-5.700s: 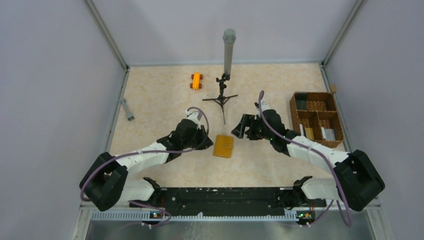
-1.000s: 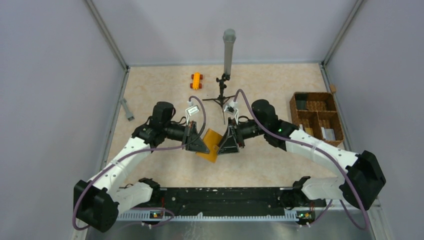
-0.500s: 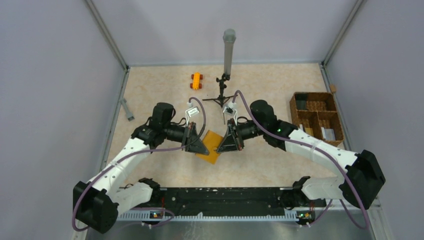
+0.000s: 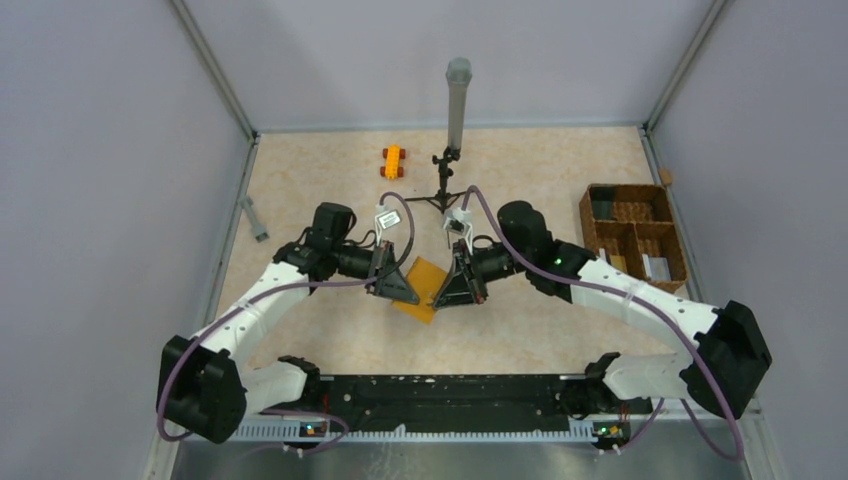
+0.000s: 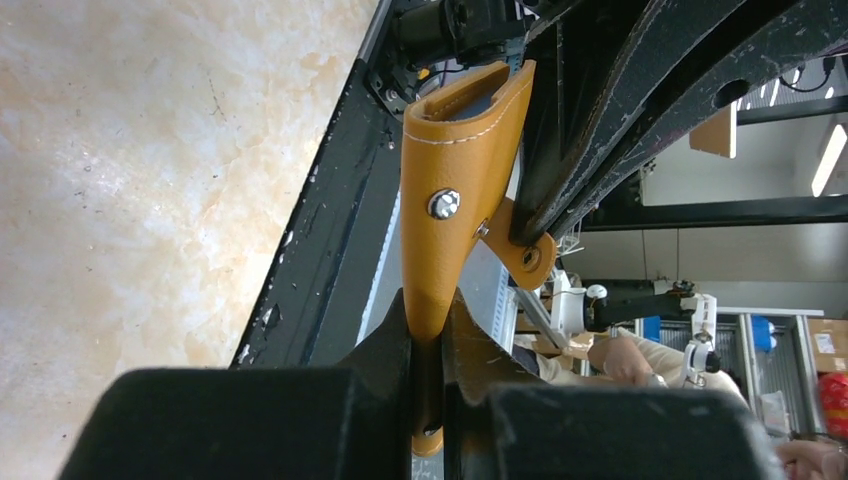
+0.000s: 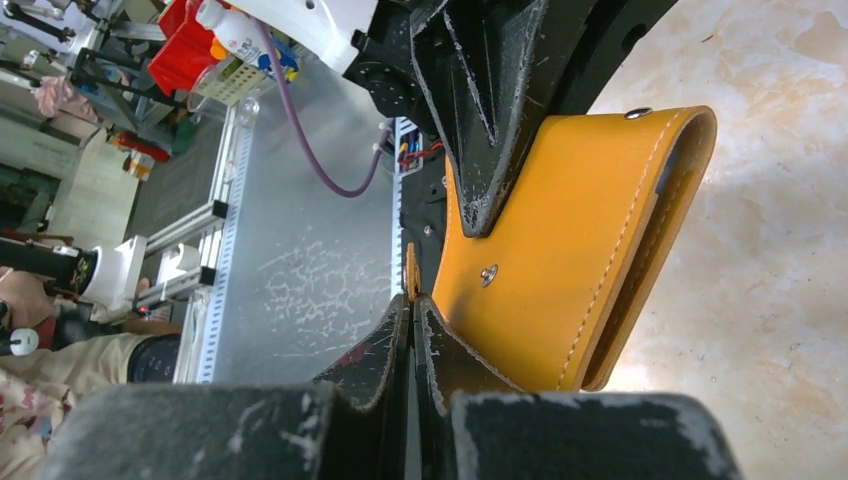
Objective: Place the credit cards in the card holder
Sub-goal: Open the card holder at the center of the board.
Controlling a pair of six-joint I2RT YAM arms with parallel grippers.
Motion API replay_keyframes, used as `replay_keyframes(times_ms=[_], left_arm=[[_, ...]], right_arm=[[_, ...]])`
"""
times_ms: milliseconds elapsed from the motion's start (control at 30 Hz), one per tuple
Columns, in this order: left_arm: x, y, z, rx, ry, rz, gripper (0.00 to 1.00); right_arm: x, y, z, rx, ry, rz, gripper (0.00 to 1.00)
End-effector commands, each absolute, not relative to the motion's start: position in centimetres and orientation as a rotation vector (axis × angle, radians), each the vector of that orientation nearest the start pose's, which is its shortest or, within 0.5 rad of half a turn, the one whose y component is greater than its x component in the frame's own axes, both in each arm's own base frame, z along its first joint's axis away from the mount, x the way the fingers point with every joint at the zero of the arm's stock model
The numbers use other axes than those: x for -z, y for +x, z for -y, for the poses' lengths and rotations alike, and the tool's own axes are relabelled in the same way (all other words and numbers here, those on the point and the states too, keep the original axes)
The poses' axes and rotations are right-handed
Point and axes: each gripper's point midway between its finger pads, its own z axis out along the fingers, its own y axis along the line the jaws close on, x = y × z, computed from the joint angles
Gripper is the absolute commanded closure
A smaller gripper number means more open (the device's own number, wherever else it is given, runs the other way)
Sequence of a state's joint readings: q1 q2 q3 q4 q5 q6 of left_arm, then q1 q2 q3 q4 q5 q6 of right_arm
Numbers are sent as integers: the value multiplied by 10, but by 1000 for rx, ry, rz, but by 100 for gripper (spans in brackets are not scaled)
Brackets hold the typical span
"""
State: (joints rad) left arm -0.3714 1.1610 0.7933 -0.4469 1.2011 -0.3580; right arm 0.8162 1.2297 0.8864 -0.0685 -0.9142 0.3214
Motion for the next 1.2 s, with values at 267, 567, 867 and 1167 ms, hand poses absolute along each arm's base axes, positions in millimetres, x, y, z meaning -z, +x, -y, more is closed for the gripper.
replay_keyframes(times_ms=[267,567,867,1167], left_arm=[[-177,205,218,1267,366,-2313,100],[-161,212,212,1196,87,-2184,100],[-138,207,214,1206,-7,-2214,100],[-130,209,214,1186,-7,-2226,100]], right_arm=[[-258,145,-334,-1343,-971,-1821,56],[-199,220,-334,-1073,-365,-2072,39],[-160,220,-369,-1116,-295,-2223,39],[-120,218,-395,-1078,-238,-2350,52]])
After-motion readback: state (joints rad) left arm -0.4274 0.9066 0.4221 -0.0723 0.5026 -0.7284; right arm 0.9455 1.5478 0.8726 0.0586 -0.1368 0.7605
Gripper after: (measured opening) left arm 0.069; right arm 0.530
